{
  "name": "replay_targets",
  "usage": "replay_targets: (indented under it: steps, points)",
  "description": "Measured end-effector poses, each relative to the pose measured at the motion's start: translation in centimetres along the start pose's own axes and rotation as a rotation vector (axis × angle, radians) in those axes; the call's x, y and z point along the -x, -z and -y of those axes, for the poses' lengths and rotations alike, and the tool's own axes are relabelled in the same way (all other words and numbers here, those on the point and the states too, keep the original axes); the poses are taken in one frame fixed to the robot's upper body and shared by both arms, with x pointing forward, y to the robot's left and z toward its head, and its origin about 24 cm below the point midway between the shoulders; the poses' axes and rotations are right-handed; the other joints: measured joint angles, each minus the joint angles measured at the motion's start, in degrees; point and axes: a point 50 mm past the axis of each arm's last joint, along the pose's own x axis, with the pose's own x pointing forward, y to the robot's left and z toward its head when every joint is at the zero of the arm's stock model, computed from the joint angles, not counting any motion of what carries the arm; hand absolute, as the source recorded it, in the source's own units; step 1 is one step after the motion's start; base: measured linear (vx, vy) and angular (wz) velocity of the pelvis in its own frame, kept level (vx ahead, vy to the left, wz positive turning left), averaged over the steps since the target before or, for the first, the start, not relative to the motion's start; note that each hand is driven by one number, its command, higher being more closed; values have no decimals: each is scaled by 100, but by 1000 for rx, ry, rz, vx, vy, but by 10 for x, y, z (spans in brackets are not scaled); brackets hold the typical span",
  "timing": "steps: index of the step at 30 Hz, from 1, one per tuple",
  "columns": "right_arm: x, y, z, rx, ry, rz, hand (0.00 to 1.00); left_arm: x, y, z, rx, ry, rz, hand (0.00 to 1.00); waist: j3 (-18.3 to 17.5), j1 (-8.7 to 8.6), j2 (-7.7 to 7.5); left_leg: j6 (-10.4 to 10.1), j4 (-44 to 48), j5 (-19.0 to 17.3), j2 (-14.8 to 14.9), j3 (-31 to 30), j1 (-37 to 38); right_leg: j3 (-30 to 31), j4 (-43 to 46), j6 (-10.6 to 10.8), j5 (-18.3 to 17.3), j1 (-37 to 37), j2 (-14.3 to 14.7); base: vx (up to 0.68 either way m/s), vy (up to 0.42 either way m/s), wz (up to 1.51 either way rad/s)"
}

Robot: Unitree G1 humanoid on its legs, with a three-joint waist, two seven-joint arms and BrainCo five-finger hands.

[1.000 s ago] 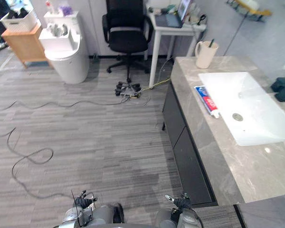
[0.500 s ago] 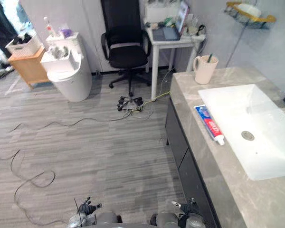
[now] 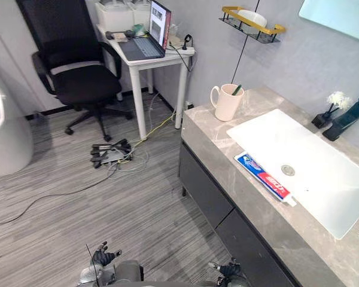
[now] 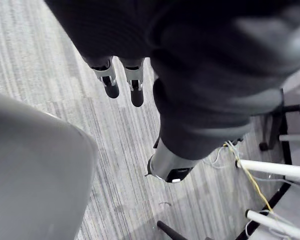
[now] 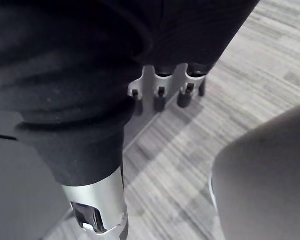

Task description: Organize washtable

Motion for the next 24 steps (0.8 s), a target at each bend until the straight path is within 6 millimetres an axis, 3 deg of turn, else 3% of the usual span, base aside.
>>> replay_targets:
  steps: [1,2,4,7,9,10,11,12,15,17,19,22,24]
  points:
    - [-1,-4,-1,2,-3,12,0,0,2,0,-9,0,-7,0,11,11,-4,138,-142,-89,21,470,303,-170,856,69,248,-535,-120,191,333,-120]
    - [-1,-6,0,3,-3,18,0,0,3,0,-10,1,-12,0,20,14,10,162,-259,-101,25,660,462,-367,1152,61,246,-738,-179,205,356,-152]
    - [-3,-16,2,3,3,48,0,1,7,6,-31,22,-28,0,41,-83,128,207,-887,-70,64,1270,1155,-1997,1537,-140,124,-1185,-413,180,234,-123]
    - [-4,-20,4,11,6,64,0,2,11,10,-51,41,-44,0,47,-134,224,188,-1370,-24,79,1811,1612,-3229,980,-211,132,-1179,-378,131,84,-91]
    - [-5,-23,7,21,15,77,0,1,6,19,-90,79,-33,0,65,-134,267,129,-1636,8,20,2192,1848,-4108,106,-411,312,-1177,-303,215,31,-98]
    - [-4,-22,7,22,15,76,0,1,6,21,-100,89,-33,0,71,-135,250,112,-1667,17,-27,2234,1873,-4190,-198,-540,489,-1159,-262,240,-39,-50]
    - [-5,-24,8,17,19,84,0,0,4,29,-114,113,-39,0,122,-179,308,57,-1735,38,-8,2221,1989,-4177,-322,-887,747,-1029,-157,234,-58,-36]
    - [-5,-27,12,18,29,94,0,1,2,39,-131,143,-31,0,181,-190,440,-66,-1819,121,7,2173,2094,-4153,-314,-916,727,-955,-113,224,-65,-25]
    - [-6,-27,16,1,39,93,0,4,2,56,-142,199,-26,0,207,-310,569,-157,-1555,186,62,1992,2236,-4179,-367,-840,461,-649,-75,197,-90,1]
    - [-5,-25,19,19,36,89,0,6,-3,55,-111,189,13,0,306,-252,618,-347,1301,440,807,1412,1317,-3924,-813,-869,403,-14,339,201,-139,-47]
    - [-6,-27,20,40,34,94,0,5,-6,49,-104,172,32,0,312,-157,685,-286,2285,384,979,1055,894,-3488,-826,-967,271,124,513,154,5,-120]
    - [-6,-27,19,34,34,93,0,6,-5,43,-67,145,37,0,322,-122,640,-123,1735,283,802,767,565,-2828,-836,-915,257,172,558,106,48,-127]
    - [-6,-26,19,17,35,88,0,5,-5,41,-47,125,38,0,315,-123,621,-120,352,285,377,-53,524,-2311,-777,-768,216,164,560,166,171,-125]
